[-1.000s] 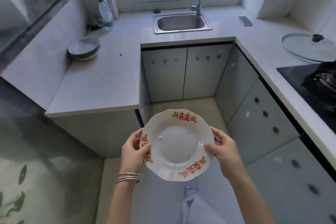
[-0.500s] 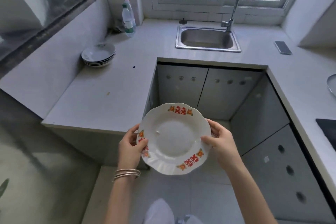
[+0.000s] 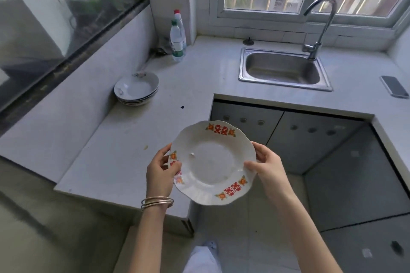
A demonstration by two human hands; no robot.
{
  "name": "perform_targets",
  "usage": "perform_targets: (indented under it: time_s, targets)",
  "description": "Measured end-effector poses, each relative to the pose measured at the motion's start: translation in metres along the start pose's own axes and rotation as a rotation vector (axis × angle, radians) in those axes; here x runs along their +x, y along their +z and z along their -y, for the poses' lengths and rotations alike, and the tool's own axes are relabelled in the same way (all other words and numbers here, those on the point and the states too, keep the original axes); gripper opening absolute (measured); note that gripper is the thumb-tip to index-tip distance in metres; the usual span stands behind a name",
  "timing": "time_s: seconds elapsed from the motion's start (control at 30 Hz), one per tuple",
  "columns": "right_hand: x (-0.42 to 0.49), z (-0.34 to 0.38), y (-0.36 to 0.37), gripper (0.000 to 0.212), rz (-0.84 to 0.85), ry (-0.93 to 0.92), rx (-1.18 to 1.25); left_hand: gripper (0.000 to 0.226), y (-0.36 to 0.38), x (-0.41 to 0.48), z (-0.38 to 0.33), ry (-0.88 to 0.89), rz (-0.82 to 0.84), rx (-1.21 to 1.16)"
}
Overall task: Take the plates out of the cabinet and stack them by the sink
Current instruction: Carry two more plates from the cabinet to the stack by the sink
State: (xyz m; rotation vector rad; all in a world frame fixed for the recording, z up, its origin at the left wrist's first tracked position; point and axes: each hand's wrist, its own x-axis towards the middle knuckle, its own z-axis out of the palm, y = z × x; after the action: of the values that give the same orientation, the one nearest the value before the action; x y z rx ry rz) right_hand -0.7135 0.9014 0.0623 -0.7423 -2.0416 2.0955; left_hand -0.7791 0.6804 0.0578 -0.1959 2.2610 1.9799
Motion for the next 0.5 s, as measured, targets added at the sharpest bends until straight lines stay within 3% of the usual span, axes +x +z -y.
perform_targets:
  time_s: [0.5]
  targets:
    - [0.143, 0.021, 0.071, 0.059, 0.158, 0.038, -0.183, 0.047, -0.016, 0.116, 0.006, -0.034, -0.187, -0.031]
